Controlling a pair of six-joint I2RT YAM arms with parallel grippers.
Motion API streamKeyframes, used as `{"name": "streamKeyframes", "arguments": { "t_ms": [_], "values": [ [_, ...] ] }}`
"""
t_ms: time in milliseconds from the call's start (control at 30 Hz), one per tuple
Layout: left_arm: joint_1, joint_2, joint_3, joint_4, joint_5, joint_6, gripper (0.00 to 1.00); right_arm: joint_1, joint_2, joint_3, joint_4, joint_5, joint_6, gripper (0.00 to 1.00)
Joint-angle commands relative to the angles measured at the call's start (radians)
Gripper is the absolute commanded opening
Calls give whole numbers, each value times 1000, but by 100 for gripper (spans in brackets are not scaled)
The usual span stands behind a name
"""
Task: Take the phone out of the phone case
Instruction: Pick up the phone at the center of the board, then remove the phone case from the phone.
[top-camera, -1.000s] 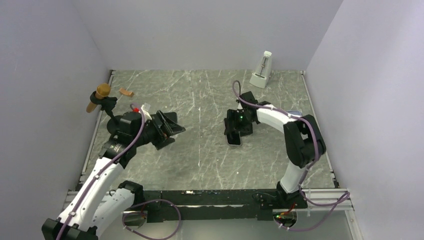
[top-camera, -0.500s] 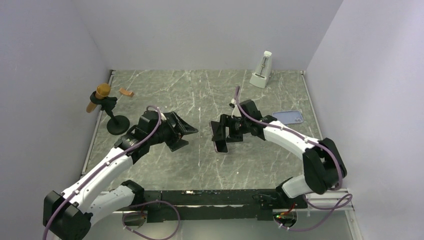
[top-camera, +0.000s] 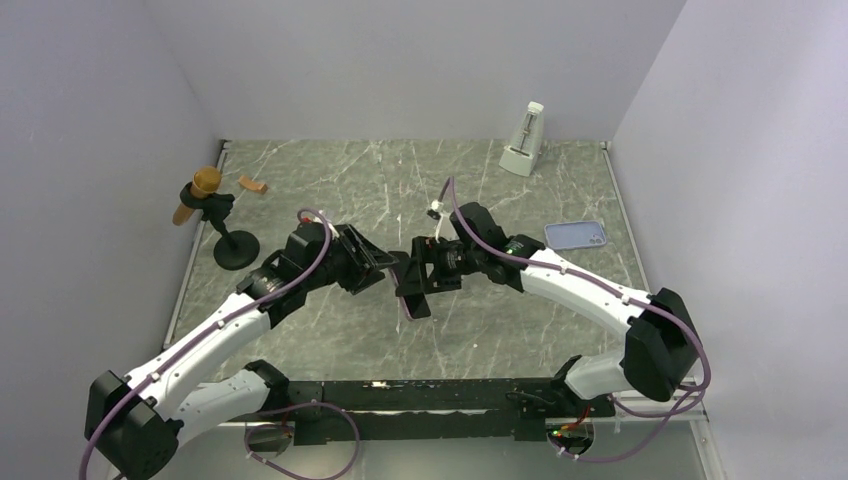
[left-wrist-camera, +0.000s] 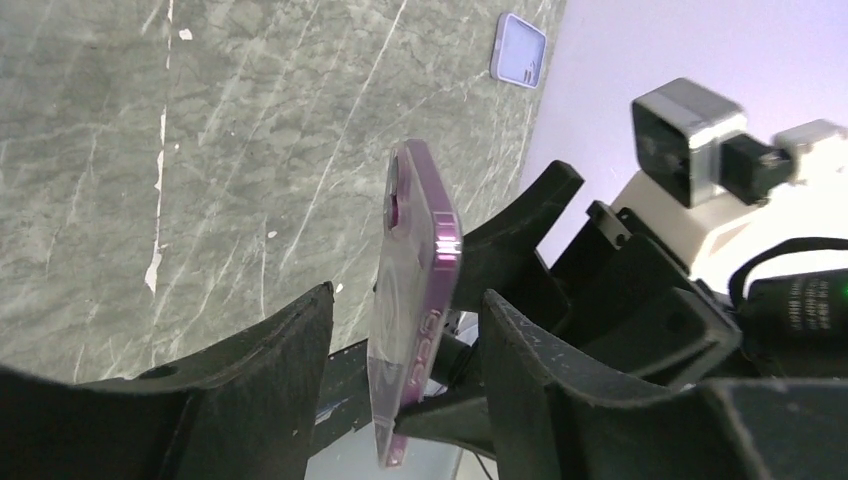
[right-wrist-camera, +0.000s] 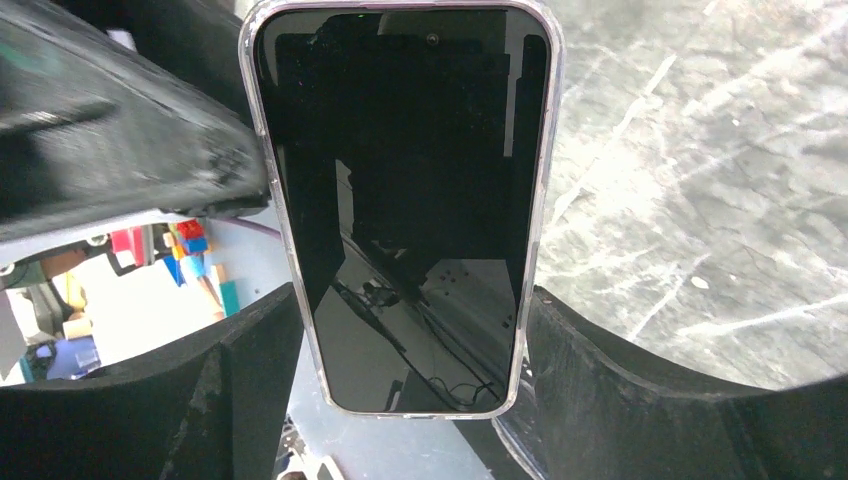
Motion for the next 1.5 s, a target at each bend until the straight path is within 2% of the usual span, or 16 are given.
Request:
{"name": "streamKeyframes", "arguments": {
  "t_ms": [0, 133, 400, 467, 567, 600, 667, 700, 733, 900, 1100, 1200, 1233, 1300, 1400, 1467],
  "values": [
    [-35, -13, 10, 40, -53, -23, 58, 39, -39, 85, 37, 5, 38, 0],
    [-56, 21, 19, 91, -20, -20, 59, 72, -32, 115, 6, 32, 11, 0],
    [-88, 57, 47, 111, -8, 3, 34, 104, -45, 163, -66, 89, -32, 0],
    [-88, 63, 65, 104, -11, 32, 26, 109, -45, 179, -83, 98, -43, 0],
    [-89, 70, 107, 68, -18, 92, 3, 112, -51, 200, -124, 101, -68, 1],
    [-89, 70, 122, 53, -21, 112, 0, 112, -54, 206, -141, 103, -74, 18],
    [-89, 62, 147, 37, -22, 168, 0, 112, -66, 203, -169, 109, -81, 77],
    [-85, 53, 155, 42, -10, 207, 0, 112, -75, 199, -188, 122, -84, 95],
    [-72, 44, 156, 55, 24, 255, 0, 111, -79, 191, -208, 134, -87, 99],
    [49, 16, 144, 90, 287, 473, 0, 97, -137, 106, -230, 73, -92, 100],
    [167, 7, 168, 201, 594, 468, 0, 71, -241, -29, -77, -198, -115, 96],
    [177, 40, 191, 261, 692, 356, 0, 37, -276, -68, 40, -294, -86, 84],
    [177, 48, 194, 281, 711, 314, 0, -30, -283, -78, 82, -322, -68, 80],
    [177, 46, 185, 359, 724, 232, 0, -23, -295, -105, 189, -383, -12, 73],
    [177, 11, 132, 516, 702, 108, 0, -84, -292, -154, 382, -483, 110, 52],
    [177, 3, 109, 583, 694, 41, 0, -106, -282, -167, 502, -539, 178, 46]
  ]
}}
